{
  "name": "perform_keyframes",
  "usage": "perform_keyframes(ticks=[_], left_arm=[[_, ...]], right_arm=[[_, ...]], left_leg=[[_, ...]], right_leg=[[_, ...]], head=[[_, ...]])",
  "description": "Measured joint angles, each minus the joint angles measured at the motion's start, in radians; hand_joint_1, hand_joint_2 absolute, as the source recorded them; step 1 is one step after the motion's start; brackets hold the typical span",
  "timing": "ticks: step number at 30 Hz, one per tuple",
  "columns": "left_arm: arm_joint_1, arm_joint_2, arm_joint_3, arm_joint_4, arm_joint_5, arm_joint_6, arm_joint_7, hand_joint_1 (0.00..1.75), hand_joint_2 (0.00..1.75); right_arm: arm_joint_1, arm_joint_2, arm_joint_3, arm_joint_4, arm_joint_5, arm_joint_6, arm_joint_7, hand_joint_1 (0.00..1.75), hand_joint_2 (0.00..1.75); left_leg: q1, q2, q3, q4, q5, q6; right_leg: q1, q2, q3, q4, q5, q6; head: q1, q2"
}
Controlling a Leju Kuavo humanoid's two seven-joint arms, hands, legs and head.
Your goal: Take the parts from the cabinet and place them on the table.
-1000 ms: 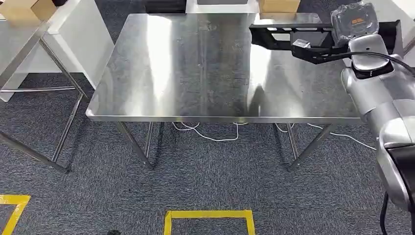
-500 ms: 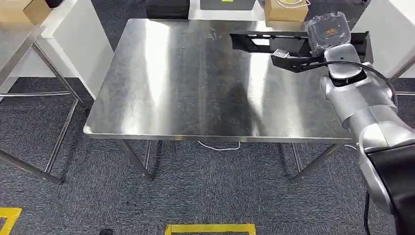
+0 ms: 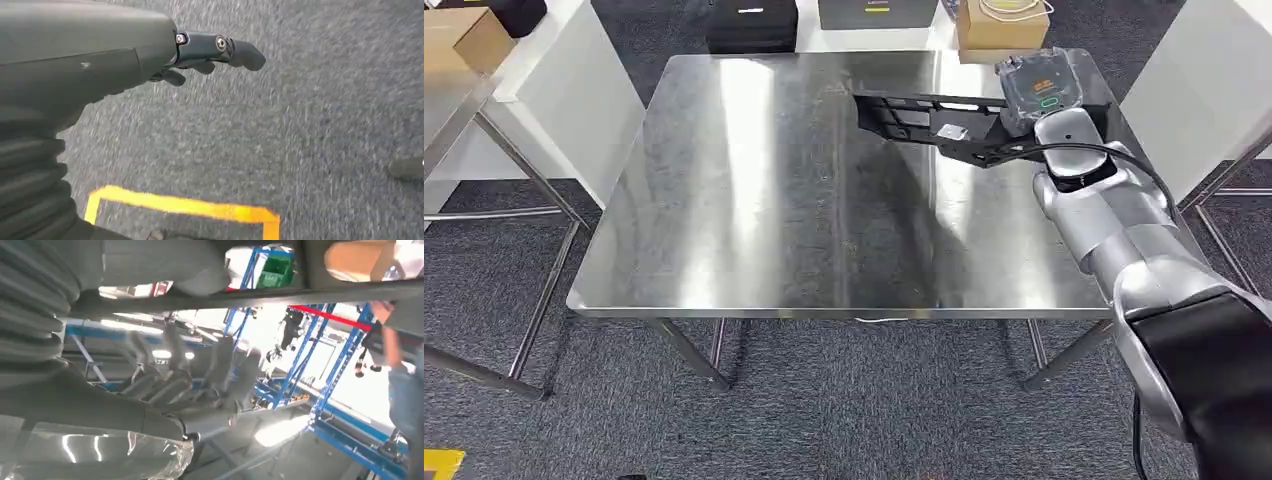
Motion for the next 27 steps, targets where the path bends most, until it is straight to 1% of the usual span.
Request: perform_keyframes(ticks=[1, 2, 3, 4, 5, 6, 7, 8, 9, 10, 11, 12, 13, 14, 15, 16, 17, 19, 21, 23, 24, 25, 26, 27], left_arm=[[-0.001, 0.000, 0.004, 0.000, 0.001, -0.014, 0.022, 0.00, 0.00], [-0.002, 0.001, 0.008, 0.000, 0.003, -0.029, 0.060, 0.00, 0.00], [-0.002, 0.001, 0.011, 0.000, 0.004, -0.042, 0.086, 0.00, 0.00], [-0.001, 0.002, 0.014, 0.000, 0.005, -0.051, 0.091, 0.00, 0.00], [-0.002, 0.003, 0.018, 0.000, 0.005, -0.058, 0.095, 0.00, 0.00], [-0.005, 0.006, 0.021, 0.000, 0.005, -0.064, 0.108, 0.00, 0.00], [-0.008, 0.005, 0.021, 0.000, 0.000, -0.068, 0.117, 0.00, 0.00], [-0.008, 0.006, 0.021, 0.000, -0.006, -0.068, 0.124, 0.00, 0.00], [-0.007, 0.006, 0.021, 0.000, -0.006, -0.068, 0.127, 0.00, 0.00], [-0.007, 0.006, 0.022, 0.000, -0.008, -0.070, 0.132, 0.00, 0.00], [-0.007, 0.006, 0.022, 0.000, -0.012, -0.070, 0.135, 0.00, 0.00], [-0.007, 0.006, 0.022, 0.000, -0.015, -0.070, 0.135, 0.00, 0.00], [-0.006, 0.006, 0.023, 0.000, -0.015, -0.071, 0.135, 0.00, 0.00], [-0.006, 0.006, 0.023, 0.000, -0.015, -0.074, 0.134, 0.00, 0.00], [-0.006, 0.006, 0.023, 0.000, -0.016, -0.077, 0.134, 0.00, 0.00], [-0.006, 0.006, 0.023, 0.000, -0.018, -0.081, 0.134, 0.00, 0.00], [-0.006, 0.006, 0.023, 0.000, -0.018, -0.081, 0.133, 0.00, 0.00], [-0.006, 0.006, 0.023, 0.000, -0.023, -0.082, 0.134, 0.00, 0.00], [-0.006, 0.006, 0.023, 0.000, -0.026, -0.085, 0.134, 0.00, 0.00], [-0.006, 0.007, 0.023, 0.000, -0.028, -0.094, 0.134, 0.00, 0.00], [-0.006, 0.008, 0.023, 0.000, -0.029, -0.097, 0.133, 0.00, 0.00], [-0.007, 0.007, 0.023, 0.000, -0.029, -0.101, 0.133, 0.00, 0.00], [-0.008, 0.007, 0.023, 0.000, -0.030, -0.106, 0.132, 0.00, 0.00], [-0.008, 0.008, 0.023, 0.000, -0.030, -0.109, 0.132, 0.00, 0.00]], right_arm=[[0.003, 0.000, 0.000, 0.003, 0.002, 0.005, 0.002, 0.00, 0.00], [0.004, 0.001, 0.000, 0.005, 0.003, 0.007, 0.005, 0.00, 0.00], [0.003, 0.002, 0.000, 0.006, 0.006, 0.009, 0.009, 0.00, 0.00], [0.000, 0.002, 0.000, 0.006, 0.008, 0.010, 0.012, 0.00, 0.00], [-0.004, 0.002, 0.000, 0.006, 0.008, 0.010, 0.013, 0.00, 0.00], [-0.009, -0.001, -0.001, 0.006, 0.008, 0.012, 0.014, 0.00, 0.00], [-0.012, -0.004, -0.002, 0.006, 0.008, 0.015, 0.016, 0.00, 0.00], [-0.013, -0.005, -0.004, 0.006, 0.008, 0.019, 0.016, 0.00, 0.00], [-0.014, -0.007, -0.005, 0.007, 0.007, 0.023, 0.018, 0.00, 0.00], [-0.016, -0.012, -0.009, 0.008, 0.006, 0.035, 0.020, 0.00, 0.00], [-0.019, -0.013, -0.011, 0.008, 0.005, 0.050, 0.023, 0.00, 0.00], [-0.021, -0.015, -0.014, 0.010, 0.000, 0.064, 0.026, 0.00, 0.00], [-0.024, -0.015, -0.018, 0.012, -0.005, 0.082, 0.029, 0.00, 0.00], [-0.027, -0.015, -0.023, 0.014, -0.011, 0.097, 0.031, 0.00, 0.00], [-0.029, -0.016, -0.027, 0.016, -0.013, 0.105, 0.031, 0.00, 0.00], [-0.030, -0.018, -0.031, 0.017, -0.017, 0.114, 0.031, 0.00, 0.00], [-0.031, -0.018, -0.036, 0.018, -0.020, 0.122, 0.031, 0.00, 0.00], [-0.032, -0.020, -0.043, 0.022, -0.026, 0.141, 0.032, 0.00, 0.00], [-0.032, -0.022, -0.048, 0.024, -0.028, 0.151, 0.032, 0.00, 0.00], [-0.032, -0.024, -0.055, 0.026, -0.030, 0.162, 0.032, 0.00, 0.00], [-0.033, -0.026, -0.059, 0.026, -0.032, 0.168, 0.032, 0.00, 0.00], [-0.033, -0.030, -0.064, 0.026, -0.035, 0.172, 0.033, 0.00, 0.00], [-0.034, -0.035, -0.068, 0.027, -0.038, 0.173, 0.034, 0.00, 0.00], [-0.036, -0.039, -0.069, 0.027, -0.038, 0.174, 0.037, 0.00, 0.00]], left_leg=[[0.002, 0.000, -0.011, -0.005, 0.015, 0.001], [0.003, 0.000, -0.001, -0.051, 0.056, 0.003], [0.003, 0.000, 0.027, -0.125, 0.109, 0.008], [0.002, 0.000, 0.063, -0.212, 0.164, 0.016], [-0.001, 0.000, 0.091, -0.286, 0.203, 0.028], [-0.007, 0.004, 0.091, -0.291, 0.188, 0.031], [-0.011, 0.002, 0.092, -0.290, 0.184, 0.034], [-0.015, 0.001, 0.095, -0.293, 0.194, 0.040], [-0.011, 0.000, 0.097, -0.297, 0.202, 0.024], [-0.015, -0.001, 0.097, -0.296, 0.202, 0.023], [-0.018, -0.003, 0.096, -0.296, 0.202, 0.027], [-0.021, -0.004, 0.096, -0.296, 0.203, 0.028], [-0.023, -0.006, 0.096, -0.296, 0.204, 0.030], [-0.025, -0.006, 0.095, -0.296, 0.204, 0.035], [-0.026, -0.007, 0.095, -0.296, 0.204, 0.036], [-0.030, -0.007, 0.093, -0.293, 0.201, 0.040], [-0.031, -0.007, 0.092, -0.292, 0.201, 0.045], [-0.031, -0.007, 0.091, -0.290, 0.200, 0.050], [-0.036, -0.007, 0.090, -0.288, 0.200, 0.057], [-0.039, -0.007, 0.090, -0.286, 0.200, 0.066], [-0.038, -0.006, 0.093, -0.291, 0.209, 0.075], [-0.028, 0.000, 0.098, -0.300, 0.220, 0.085], [-0.029, -0.001, 0.097, -0.302, 0.224, 0.091], [-0.029, -0.001, 0.094, -0.302, 0.226, 0.093]], right_leg=[[0.002, 0.002, 0.005, 0.000, -0.005, -0.001], [0.003, 0.004, 0.010, 0.001, -0.009, 0.000], [0.004, 0.006, 0.015, 0.001, -0.011, 0.001], [0.005, 0.008, 0.021, 0.001, -0.013, 0.002], [0.005, 0.009, 0.023, -0.001, -0.016, 0.004], [0.012, 0.009, 0.024, -0.003, -0.015, 0.006], [0.009, 0.009, 0.021, -0.004, -0.016, 0.012], [0.009, 0.009, 0.023, -0.004, -0.018, 0.017], [0.022, 0.009, 0.024, 0.002, -0.025, 0.009], [0.017, 0.008, 0.023, 0.003, -0.023, 0.012], [0.019, 0.008, 0.023, 0.002, -0.022, 0.014], [0.018, 0.006, 0.024, 0.001, -0.022, 0.015], [0.018, 0.005, 0.024, 0.000, -0.021, 0.017], [0.018, 0.003, 0.024, -0.002, -0.021, 0.018], [0.018, 0.003, 0.024, -0.003, -0.020, 0.019], [0.016, 0.003, 0.026, -0.007, -0.018, 0.024], [0.010, 0.003, 0.027, -0.008, -0.017, 0.031], [0.008, 0.003, 0.027, -0.008, -0.017, 0.037], [0.005, 0.003, 0.027, -0.008, -0.016, 0.044], [0.002, 0.003, 0.029, -0.011, -0.013, 0.051], [0.004, 0.003, 0.030, -0.012, -0.008, 0.058], [0.003, 0.001, 0.016, -0.001, -0.022, 0.057], [0.005, 0.000, 0.001, 0.038, -0.053, 0.049], [0.005, 0.000, -0.030, 0.118, -0.096, 0.041]], head=[[0.000, 0.000], [0.000, 0.000], [0.000, 0.000], [0.000, 0.000], [0.001, 0.000], [0.002, 0.000], [0.000, 0.000], [0.000, 0.000], [0.001, 0.000], [0.003, 0.000], [0.003, 0.000], [0.003, 0.000], [0.003, 0.000], [0.003, 0.000], [0.003, 0.000], [0.004, 0.000], [0.003, 0.000], [0.003, 0.000], [0.003, 0.000], [0.003, 0.000], [0.003, 0.000], [0.003, 0.000], [0.005, 0.000], [0.008, 0.000]])
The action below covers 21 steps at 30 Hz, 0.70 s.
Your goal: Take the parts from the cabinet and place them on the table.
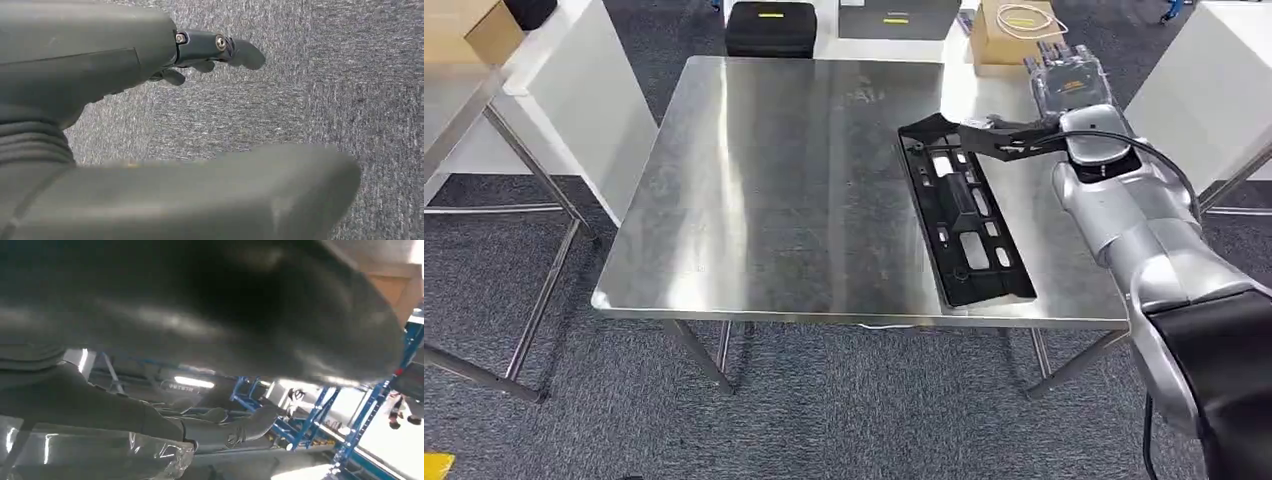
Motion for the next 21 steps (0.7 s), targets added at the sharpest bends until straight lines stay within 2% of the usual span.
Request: perform_keyframes(ticks=[2, 3, 4, 5, 6, 7, 8, 9, 12, 13, 14, 15, 17, 18, 19, 20, 21], left_arm=[[0.000, 0.000, 0.000, 0.000, -0.002, -0.001, 0.000, 0.00, 0.00], [0.000, 0.000, 0.000, 0.000, -0.003, -0.003, 0.000, 0.00, 0.00], [0.000, 0.000, 0.000, 0.000, -0.005, -0.004, 0.000, 0.00, 0.00], [0.000, -0.001, 0.000, 0.000, -0.007, -0.006, 0.000, 0.00, 0.00], [0.000, -0.001, 0.000, 0.000, -0.008, -0.007, 0.000, 0.00, 0.00], [0.000, -0.002, 0.000, 0.000, -0.009, -0.007, 0.000, 0.00, 0.00], [-0.001, -0.002, 0.000, 0.000, -0.010, -0.007, 0.000, 0.00, 0.00], [-0.001, -0.003, 0.000, 0.000, -0.014, -0.007, 0.000, 0.00, 0.00], [-0.001, -0.004, 0.000, 0.000, -0.019, -0.008, 0.000, 0.00, 0.00], [-0.001, 0.002, 0.000, 0.000, -0.019, -0.008, 0.000, 0.00, 0.00], [-0.001, -0.002, 0.000, 0.000, -0.020, -0.007, 0.000, 0.00, 0.00], [-0.001, -0.003, 0.000, 0.000, -0.021, -0.006, 0.000, 0.00, 0.00], [-0.001, -0.003, 0.000, 0.000, -0.021, -0.006, 0.000, 0.00, 0.00], [-0.001, -0.003, 0.000, 0.000, -0.023, -0.006, 0.000, 0.00, 0.00], [-0.001, -0.003, 0.000, 0.000, -0.023, -0.006, 0.000, 0.00, 0.00], [-0.002, -0.003, 0.000, 0.000, -0.023, -0.006, 0.000, 0.00, 0.00], [-0.002, -0.003, 0.000, 0.000, -0.023, -0.006, 0.000, 0.00, 0.00]], right_arm=[[0.002, -0.009, -0.003, 0.003, -0.002, 0.003, 0.006, 0.00, 0.00], [0.005, -0.013, -0.005, 0.005, -0.002, 0.007, 0.009, 0.00, 0.00], [0.006, -0.016, -0.006, 0.005, -0.002, 0.008, 0.010, 0.00, 0.00], [0.005, -0.018, -0.008, 0.006, -0.001, 0.009, 0.014, 0.00, 0.00], [0.003, -0.020, -0.010, 0.006, -0.001, 0.009, 0.015, 0.00, 0.00], [0.001, -0.022, -0.012, 0.005, -0.001, 0.010, 0.016, 0.00, 0.00], [-0.003, -0.023, -0.015, 0.005, 0.000, 0.010, 0.019, 0.00, 0.00], [-0.007, -0.024, -0.017, 0.005, 0.000, 0.009, 0.022, 0.00, 0.00], [-0.008, -0.033, -0.018, 0.005, 0.000, 0.009, 0.027, 0.00, 0.00], [-0.009, -0.036, -0.018, 0.006, 0.001, 0.009, 0.028, 0.00, 0.00], [-0.012, -0.036, -0.018, 0.006, 0.001, 0.009, 0.030, 0.00, 0.00], [-0.012, -0.036, -0.019, 0.006, 0.002, 0.009, 0.033, 0.00, 0.00], [-0.012, -0.039, -0.021, 0.006, 0.003, 0.009, 0.037, 0.00, 0.00], [-0.011, -0.040, -0.021, 0.006, 0.005, 0.009, 0.040, 0.00, 0.00], [-0.009, -0.042, -0.021, 0.006, 0.007, 0.009, 0.041, 0.00, 0.00], [-0.007, -0.043, -0.021, 0.006, 0.007, 0.009, 0.042, 0.00, 0.00], [-0.006, -0.047, -0.023, 0.006, 0.008, 0.009, 0.043, 0.00, 0.00]], left_leg=[[-0.001, -0.001, -0.007, 0.000, 0.003, 0.003], [-0.001, -0.001, -0.010, 0.000, 0.007, 0.002], [-0.002, -0.001, -0.014, 0.001, 0.010, 0.001], [-0.003, -0.002, -0.018, 0.001, 0.014, -0.001], [-0.004, -0.002, -0.021, 0.001, 0.018, -0.004], [-0.004, -0.003, -0.023, 0.001, 0.022, -0.007], [-0.005, -0.003, -0.025, 0.003, 0.025, -0.011], [-0.010, -0.004, -0.030, 0.004, 0.029, -0.018], [-0.005, -0.004, -0.035, 0.002, 0.043, -0.034], [-0.008, -0.007, -0.043, 0.004, 0.047, -0.039], [-0.004, -0.006, -0.057, 0.027, 0.012, -0.048], [0.003, -0.004, -0.076, 0.080, -0.041, -0.058], [0.020, -0.001, -0.131, 0.250, -0.142, -0.077], [0.026, 0.000, -0.147, 0.316, -0.173, -0.084], [0.031, 0.001, -0.139, 0.332, -0.179, -0.090], [0.036, 0.002, -0.105, 0.297, -0.166, -0.093], [0.040, 0.002, -0.050, 0.224, -0.141, -0.095]], right_leg=[[0.000, 0.000, -0.073, 0.176, -0.073, -0.006], [0.001, 0.000, -0.092, 0.228, -0.090, -0.002], [0.003, 0.000, -0.083, 0.222, -0.087, 0.004], [0.004, 0.000, -0.041, 0.160, -0.067, 0.011], [0.007, 0.000, 0.021, 0.060, -0.039, 0.015], [0.008, -0.001, 0.085, -0.041, -0.016, 0.015], [0.012, -0.001, 0.131, -0.115, -0.010, 0.006], [0.022, 0.000, 0.134, -0.119, 0.004, -0.001], [0.023, -0.001, 0.125, -0.118, 0.016, -0.020], [-0.005, -0.006, 0.119, -0.126, 0.030, -0.029], [-0.003, -0.008, 0.113, -0.125, 0.040, -0.036], [-0.004, -0.008, 0.105, -0.125, 0.045, -0.043], [-0.003, -0.009, 0.088, -0.124, 0.059, -0.044], [-0.003, -0.009, 0.077, -0.123, 0.066, -0.042], [-0.003, -0.009, 0.067, -0.121, 0.072, -0.038], [-0.004, -0.009, 0.057, -0.117, 0.078, -0.035], [-0.006, -0.009, 0.049, -0.113, 0.082, -0.030]], head=[[-0.001, 0.000], [0.000, 0.000], [0.000, 0.000], [0.000, 0.000], [-0.001, 0.000], [0.000, 0.000], [0.000, 0.000], [-0.002, 0.000], [-0.001, 0.000], [0.001, 0.000], [-0.002, 0.000], [-0.009, 0.000], [-0.007, 0.000], [-0.009, 0.000], [-0.009, 0.000], [-0.009, 0.000], [-0.009, 0.000]])
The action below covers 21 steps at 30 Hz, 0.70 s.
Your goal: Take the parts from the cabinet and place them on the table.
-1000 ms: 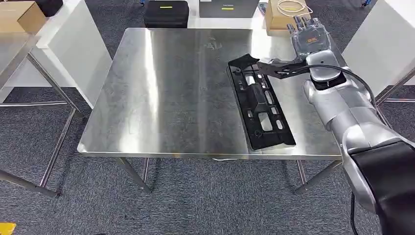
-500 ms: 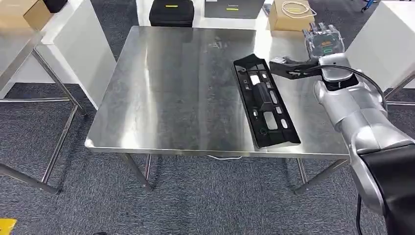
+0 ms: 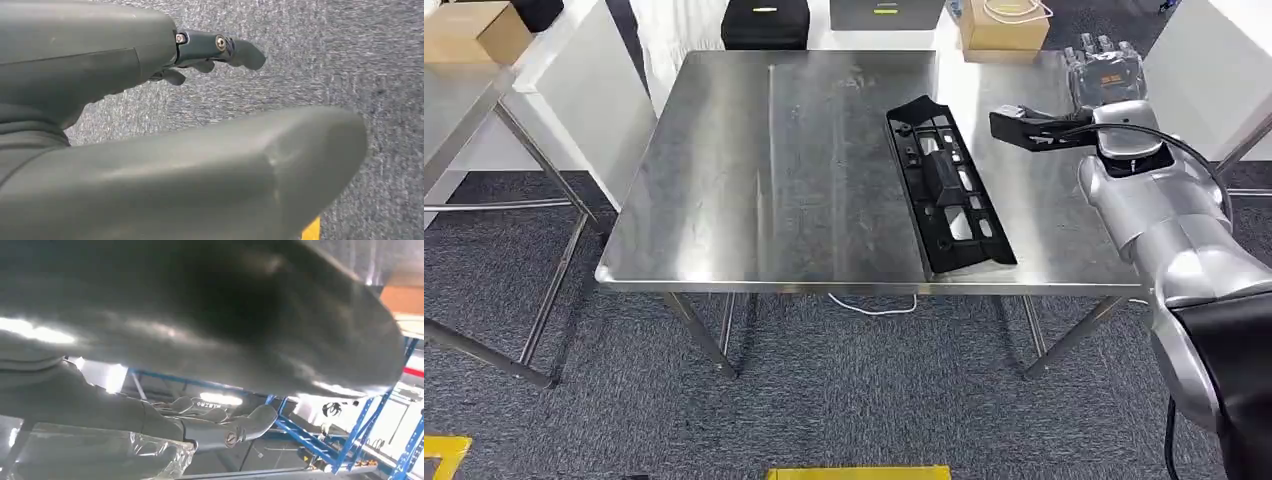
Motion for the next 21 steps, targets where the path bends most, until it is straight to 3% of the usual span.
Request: perform_keyframes(ticks=[1, 2, 3, 4, 5, 7, 8, 9, 10, 11, 12, 13, 14, 16, 17, 18, 19, 21], left_arm=[[-0.001, 0.000, 0.000, 0.000, 0.000, 0.000, 0.000, 0.00, 0.00], [-0.004, 0.000, 0.000, 0.000, 0.000, 0.000, 0.000, 0.00, 0.00], [-0.006, -0.001, 0.000, 0.000, 0.000, 0.000, 0.000, 0.00, 0.00], [-0.007, -0.002, 0.000, 0.000, -0.002, 0.000, -0.001, 0.00, 0.00], [-0.007, -0.002, 0.000, 0.000, -0.002, 0.000, -0.001, 0.00, 0.00], [-0.008, -0.003, 0.000, 0.000, -0.002, 0.000, -0.001, 0.00, 0.00], [-0.009, -0.007, 0.000, 0.000, -0.002, -0.001, -0.001, 0.00, 0.00], [-0.010, -0.007, 0.000, 0.000, -0.002, -0.002, -0.001, 0.00, 0.00], [-0.010, -0.007, 0.000, 0.000, -0.003, -0.002, -0.001, 0.00, 0.00], [-0.010, -0.008, 0.000, 0.000, -0.004, -0.002, -0.001, 0.00, 0.00], [-0.010, -0.008, 0.000, 0.000, -0.005, -0.002, -0.001, 0.00, 0.00], [-0.010, -0.008, 0.000, 0.000, -0.006, -0.002, -0.001, 0.00, 0.00], [-0.010, -0.010, 0.000, 0.000, -0.007, -0.002, -0.001, 0.00, 0.00], [-0.011, -0.011, 0.000, 0.000, -0.009, -0.002, -0.001, 0.00, 0.00], [-0.011, -0.012, 0.000, 0.000, -0.011, -0.002, -0.001, 0.00, 0.00], [-0.011, -0.013, 0.000, -0.001, -0.015, -0.003, -0.001, 0.00, 0.00], [-0.012, -0.013, 0.000, -0.001, -0.015, -0.003, -0.001, 0.00, 0.00], [-0.013, -0.013, 0.000, -0.001, -0.016, -0.003, -0.001, 0.00, 0.00]], right_arm=[[-0.001, -0.002, -0.001, 0.000, 0.000, 0.000, 0.000, 0.00, 0.00], [-0.003, -0.003, -0.003, -0.001, 0.000, -0.001, 0.002, 0.00, 0.00], [-0.004, -0.008, -0.005, -0.002, 0.001, -0.001, 0.005, 0.00, 0.00], [-0.006, -0.010, -0.006, -0.002, 0.002, -0.001, 0.005, 0.00, 0.00], [-0.008, -0.008, -0.006, -0.002, 0.002, -0.001, 0.005, 0.00, 0.00], [-0.006, -0.011, -0.007, -0.002, 0.003, -0.001, 0.007, 0.00, 0.00], [-0.006, -0.018, -0.008, -0.001, 0.003, -0.001, 0.008, 0.00, 0.00], [-0.007, -0.023, -0.008, -0.001, 0.005, -0.001, 0.010, 0.00, 0.00], [-0.007, -0.028, -0.009, 0.000, 0.005, -0.001, 0.013, 0.00, 0.00], [-0.005, -0.030, -0.009, 0.000, 0.007, -0.001, 0.015, 0.00, 0.00], [-0.002, -0.034, -0.009, 0.001, 0.009, -0.001, 0.017, 0.00, 0.00], [0.001, -0.036, -0.009, 0.002, 0.010, -0.002, 0.018, 0.00, 0.00], [0.002, -0.039, -0.009, 0.003, 0.011, -0.003, 0.024, 0.00, 0.00], [0.001, -0.042, -0.010, 0.003, 0.013, -0.006, 0.030, 0.00, 0.00], [-0.001, -0.043, -0.010, 0.003, 0.017, -0.009, 0.035, 0.00, 0.00], [-0.006, -0.044, -0.011, 0.003, 0.021, -0.012, 0.041, 0.00, 0.00], [-0.009, -0.043, -0.013, 0.002, 0.023, -0.016, 0.045, 0.00, 0.00], [-0.009, -0.047, -0.017, 0.002, 0.027, -0.023, 0.054, 0.00, 0.00]], left_leg=[[0.002, 0.000, 0.069, -0.096, 0.027, 0.000], [0.003, 0.000, 0.127, -0.194, 0.025, 0.003], [-0.007, -0.001, 0.123, -0.177, 0.036, 0.007], [-0.010, -0.003, 0.118, -0.187, 0.041, 0.015], [-0.013, -0.002, 0.112, -0.183, 0.047, 0.024], [-0.019, 0.000, 0.105, -0.197, 0.072, 0.046], [-0.013, 0.006, 0.101, -0.208, 0.090, 0.057], [-0.015, 0.005, 0.090, -0.213, 0.103, 0.072], [-0.017, 0.005, 0.075, -0.213, 0.113, 0.075], [-0.019, 0.004, 0.060, -0.213, 0.125, 0.078], [-0.020, 0.004, 0.045, -0.212, 0.135, 0.078], [-0.021, 0.004, 0.032, -0.212, 0.146, 0.078], [-0.022, 0.004, 0.015, -0.211, 0.159, 0.075], [-0.022, 0.004, -0.011, -0.211, 0.180, 0.070], [-0.022, 0.004, -0.022, -0.210, 0.191, 0.066], [-0.026, 0.004, -0.031, -0.208, 0.200, 0.060], [-0.028, 0.005, -0.037, -0.208, 0.212, 0.055], [-0.027, 0.001, -0.035, -0.220, 0.235, 0.047]], right_leg=[[-0.001, 0.000, -0.008, 0.005, 0.005, 0.002], [-0.001, 0.000, -0.012, 0.011, 0.009, 0.008], [0.008, -0.001, -0.014, 0.004, 0.016, 0.019], [0.005, -0.002, -0.014, 0.008, 0.018, 0.022], [0.006, -0.002, -0.016, 0.005, 0.026, 0.033], [0.013, -0.002, -0.019, -0.008, 0.045, 0.054], [0.006, -0.003, -0.034, 0.005, 0.024, 0.049], [0.009, -0.001, -0.059, 0.047, -0.024, 0.035], [0.008, -0.001, -0.084, 0.124, -0.080, 0.024], [0.006, -0.001, -0.113, 0.219, -0.131, 0.019], [0.006, -0.001, -0.134, 0.296, -0.163, 0.022], [0.007, 0.000, -0.140, 0.343, -0.173, 0.031], [0.008, 0.000, -0.118, 0.344, -0.156, 0.045], [0.008, 0.000, -0.028, 0.240, -0.105, 0.062], [0.009, 0.000, 0.042, 0.148, -0.097, 0.060], [0.012, 0.000, 0.125, 0.046, -0.127, 0.047], [0.024, 0.002, 0.146, -0.008, -0.142, 0.037], [0.024, 0.004, 0.123, 0.002, -0.126, 0.032]], head=[[0.000, 0.000], [0.000, 0.000], [0.002, 0.000], [0.006, 0.000], [0.008, 0.000], [0.008, 0.000], [0.005, 0.000], [0.010, 0.000], [0.014, 0.000], [0.015, 0.000], [0.014, 0.000], [0.015, 0.000], [0.014, 0.000], [0.015, 0.000], [0.015, 0.000], [0.015, 0.000], [0.015, 0.000], [0.015, 0.000]])
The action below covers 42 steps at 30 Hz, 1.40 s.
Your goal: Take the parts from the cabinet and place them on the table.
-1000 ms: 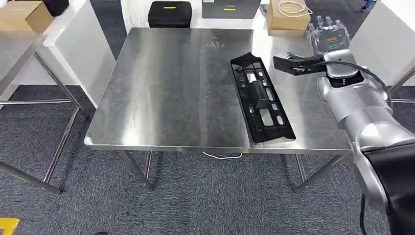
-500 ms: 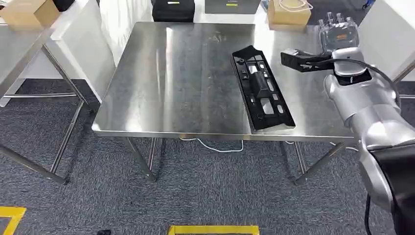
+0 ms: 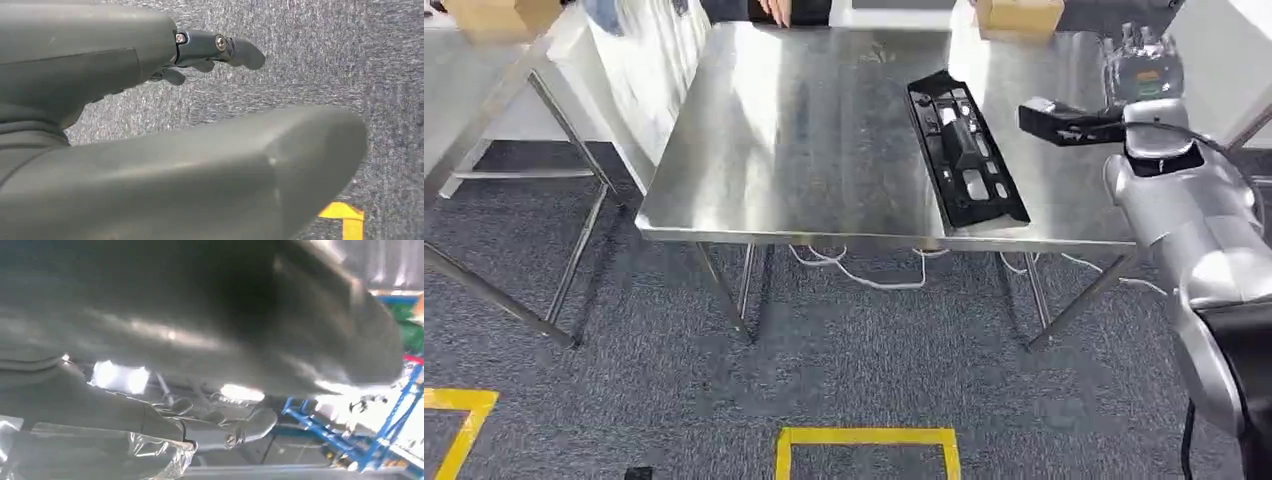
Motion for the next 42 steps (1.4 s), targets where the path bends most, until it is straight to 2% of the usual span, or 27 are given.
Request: perform_keyframes(ticks=[1, 2, 3, 5, 6, 7, 9, 11, 13, 15, 17, 19, 20, 21, 23, 24, 26, 27, 28, 29, 32, 33, 35, 36, 38, 40, 42], left_arm=[[0.000, 0.000, 0.000, 0.000, -0.001, 0.000, 0.000, 0.00, 0.00], [0.002, 0.001, 0.000, 0.000, -0.002, 0.000, 0.000, 0.00, 0.00], [0.002, 0.001, 0.000, 0.000, -0.002, 0.000, 0.000, 0.00, 0.00], [0.003, 0.000, 0.000, 0.000, -0.002, 0.000, 0.000, 0.00, 0.00], [0.002, 0.000, 0.000, 0.000, -0.004, 0.000, 0.000, 0.00, 0.00], [0.002, 0.000, 0.000, 0.000, -0.006, 0.001, 0.000, 0.00, 0.00], [0.002, 0.000, 0.000, 0.000, -0.009, 0.002, 0.000, 0.00, 0.00], [0.001, 0.000, 0.000, 0.000, -0.009, 0.003, 0.000, 0.00, 0.00], [-0.003, -0.002, 0.000, 0.000, -0.011, 0.004, 0.001, 0.00, 0.00], [-0.004, -0.004, 0.000, 0.000, -0.011, 0.005, 0.002, 0.00, 0.00], [-0.004, -0.007, 0.000, 0.000, -0.012, 0.005, 0.003, 0.00, 0.00], [-0.008, -0.010, 0.000, 0.000, -0.014, 0.006, 0.003, 0.00, 0.00], [-0.009, -0.010, 0.000, 0.000, -0.014, 0.007, 0.003, 0.00, 0.00], [-0.009, -0.011, 0.001, 0.000, -0.016, 0.011, 0.004, 0.00, 0.00], [-0.009, -0.013, 0.001, 0.000, -0.020, 0.014, 0.006, 0.00, 0.00], [-0.009, -0.015, 0.001, 0.000, -0.022, 0.016, 0.007, 0.00, 0.00], [-0.009, -0.018, 0.001, 0.000, -0.029, 0.016, 0.008, 0.00, 0.00], [-0.009, -0.019, 0.001, 0.000, -0.032, 0.016, 0.009, 0.00, 0.00], [-0.011, -0.022, 0.001, 0.000, -0.034, 0.016, 0.011, 0.00, 0.00], [-0.012, -0.023, 0.001, 0.000, -0.037, 0.017, 0.011, 0.00, 0.00], [-0.011, -0.025, 0.001, 0.000, -0.044, 0.022, 0.017, 0.00, 0.00], [-0.011, -0.026, 0.002, 0.000, -0.047, 0.024, 0.019, 0.00, 0.00], [-0.009, -0.027, 0.002, 0.000, -0.053, 0.024, 0.021, 0.00, 0.00], [-0.008, -0.029, 0.002, 0.000, -0.056, 0.025, 0.022, 0.00, 0.00], [-0.010, -0.029, 0.002, 0.000, -0.061, 0.026, 0.025, 0.00, 0.00], [-0.010, -0.029, 0.002, 0.000, -0.062, 0.027, 0.026, 0.00, 0.00], [-0.010, -0.029, 0.005, 0.000, -0.063, 0.028, 0.024, 0.00, 0.00]], right_arm=[[0.004, -0.005, 0.000, 0.001, 0.002, -0.003, 0.008, 0.00, 0.00], [0.006, -0.005, 0.000, 0.003, 0.004, -0.005, 0.014, 0.00, 0.00], [0.006, -0.002, 0.000, 0.005, 0.005, -0.008, 0.018, 0.00, 0.00], [0.004, -0.003, -0.002, 0.006, 0.008, -0.013, 0.033, 0.00, 0.00], [0.004, -0.004, -0.006, 0.006, 0.010, -0.020, 0.051, 0.00, 0.00], [0.005, -0.005, -0.009, 0.007, 0.011, -0.030, 0.066, 0.00, 0.00], [0.014, -0.013, -0.016, 0.011, 0.014, -0.049, 0.094, 0.00, 0.00], [0.024, -0.022, -0.025, 0.011, 0.015, -0.070, 0.114, 0.00, 0.00], [0.028, -0.036, -0.039, 0.011, 0.011, -0.094, 0.140, 0.00, 0.00], [0.042, -0.045, -0.052, 0.014, 0.006, -0.120, 0.163, 0.00, 0.00], [0.072, -0.057, -0.068, 0.018, -0.002, -0.148, 0.182, 0.00, 0.00], [0.108, -0.075, -0.086, 0.026, -0.018, -0.190, 0.198, 0.00, 0.00], [0.121, -0.080, -0.093, 0.028, -0.024, -0.205, 0.204, 0.00, 0.00], [0.150, -0.089, -0.109, 0.034, -0.036, -0.230, 0.215, 0.00, 0.00], [0.207, -0.096, -0.133, 0.047, -0.052, -0.246, 0.230, 0.00, 0.00], [0.235, -0.101, -0.150, 0.055, -0.064, -0.254, 0.238, 0.00, 0.00], [0.290, -0.104, -0.173, 0.063, -0.086, -0.262, 0.250, 0.00, 0.00], [0.315, -0.105, -0.185, 0.064, -0.096, -0.267, 0.255, 0.00, 0.00], [0.336, -0.109, -0.201, 0.066, -0.113, -0.267, 0.257, 0.00, 0.00], [0.357, -0.110, -0.220, 0.068, -0.130, -0.268, 0.259, 0.00, 0.00], [0.439, -0.108, -0.269, 0.082, -0.190, -0.273, 0.262, 0.00, 0.00], [0.481, -0.098, -0.290, 0.089, -0.221, -0.282, 0.259, 0.00, 0.00], [0.580, -0.083, -0.351, 0.095, -0.285, -0.312, 0.247, 0.00, 0.00], [0.626, -0.066, -0.382, 0.099, -0.309, -0.321, 0.238, 0.00, 0.00], [0.693, -0.048, -0.426, 0.105, -0.342, -0.331, 0.221, 0.00, 0.00], [0.761, -0.032, -0.485, 0.112, -0.405, -0.333, 0.181, 0.00, 0.00], [0.820, -0.013, -0.552, 0.116, -0.463, -0.331, 0.134, 0.00, 0.00]], left_leg=[[0.000, -0.002, 0.000, -0.005, 0.010, -0.006], [0.003, -0.003, -0.008, -0.003, 0.006, -0.013], [0.009, -0.002, -0.022, 0.020, -0.041, -0.021], [0.017, 0.000, -0.054, 0.146, -0.183, -0.037], [0.019, 0.000, -0.071, 0.227, -0.228, -0.042], [0.021, 0.000, -0.081, 0.297, -0.243, -0.045], [0.027, 0.000, -0.051, 0.324, -0.194, -0.048], [0.033, 0.000, 0.056, 0.205, -0.145, -0.048], [0.027, -0.004, 0.162, 0.053, -0.206, -0.044], [0.020, -0.009, 0.152, 0.049, -0.200, -0.030], [0.014, -0.008, 0.144, 0.037, -0.176, -0.004], [0.015, -0.003, 0.119, 0.028, -0.146, 0.026], [0.014, -0.003, 0.108, 0.028, -0.137, 0.028], [0.011, -0.003, 0.086, 0.029, -0.121, 0.032], [0.008, -0.004, 0.052, 0.030, -0.094, 0.033], [0.006, -0.004, 0.037, 0.030, -0.084, 0.032], [0.002, -0.004, 0.005, 0.030, -0.057, 0.028], [0.000, -0.004, -0.009, 0.030, -0.044, 0.025], [-0.004, -0.005, -0.016, 0.032, -0.034, 0.020], [-0.006, -0.003, -0.019, 0.031, -0.022, 0.014], [-0.004, -0.005, -0.012, 0.007, 0.013, -0.004], [0.004, -0.005, -0.021, 0.011, 0.006, -0.009], [0.009, -0.002, -0.044, 0.095, -0.129, -0.022], [0.011, -0.002, -0.058, 0.175, -0.198, -0.030], [0.019, -0.002, -0.073, 0.303, -0.251, -0.044], [0.028, -0.001, -0.031, 0.317, -0.199, -0.052], [0.031, -0.002, 0.092, 0.175, -0.153, -0.050]], right_leg=[[0.000, -0.001, -0.008, 0.001, 0.004, -0.007], [-0.028, -0.005, -0.004, -0.005, 0.019, -0.021], [-0.025, -0.009, -0.012, -0.004, 0.030, -0.025], [-0.024, -0.008, -0.038, -0.003, 0.054, -0.040], [-0.024, -0.008, -0.052, -0.002, 0.066, -0.039], [-0.024, -0.008, -0.067, -0.001, 0.078, -0.038], [-0.026, -0.008, -0.096, 0.003, 0.098, -0.032], [-0.029, -0.007, -0.120, 0.010, 0.112, -0.018], [-0.024, -0.008, -0.135, 0.019, 0.123, -0.002], [-0.020, -0.014, -0.131, 0.014, 0.136, 0.012], [-0.011, -0.013, -0.139, 0.006, 0.153, 0.032], [-0.020, -0.010, -0.179, 0.069, 0.074, 0.012], [-0.021, -0.009, -0.197, 0.115, 0.037, 0.006], [-0.021, -0.008, -0.231, 0.222, -0.023, 0.002], [-0.018, -0.006, -0.252, 0.348, -0.055, 0.015], [-0.018, -0.006, -0.236, 0.354, -0.037, 0.024], [-0.015, -0.006, -0.148, 0.262, 0.023, 0.038], [-0.014, -0.006, -0.075, 0.169, 0.024, 0.028], [-0.005, -0.007, 0.005, 0.063, -0.020, 0.008], [0.005, -0.009, 0.033, -0.003, -0.043, 0.000], [0.005, -0.010, 0.011, -0.001, -0.017, -0.018], [-0.025, -0.015, 0.007, -0.008, 0.002, -0.028], [-0.016, -0.025, -0.007, -0.008, 0.028, -0.052], [-0.015, -0.026, -0.023, -0.008, 0.041, -0.052], [-0.016, -0.026, -0.053, -0.006, 0.063, -0.050], [-0.017, -0.027, -0.081, -0.004, 0.084, -0.041], [-0.020, -0.026, -0.105, 0.001, 0.099, -0.030]], head=[[-0.002, 0.000], [-0.001, 0.000], [-0.002, 0.000], [-0.004, 0.000], [-0.003, 0.000], [-0.003, 0.000], [-0.003, 0.000], [-0.004, 0.000], [-0.004, 0.000], [-0.002, 0.000], [-0.001, 0.000], [0.001, 0.000], [0.003, 0.000], [0.003, 0.000], [0.003, 0.000], [0.002, 0.000], [0.003, 0.000], [0.003, 0.000], [0.003, 0.000], [0.001, 0.000], [-0.004, 0.000], [-0.003, 0.000], [-0.003, 0.000], [-0.004, 0.000], [-0.005, 0.000], [-0.004, 0.000], [-0.005, 0.000]])
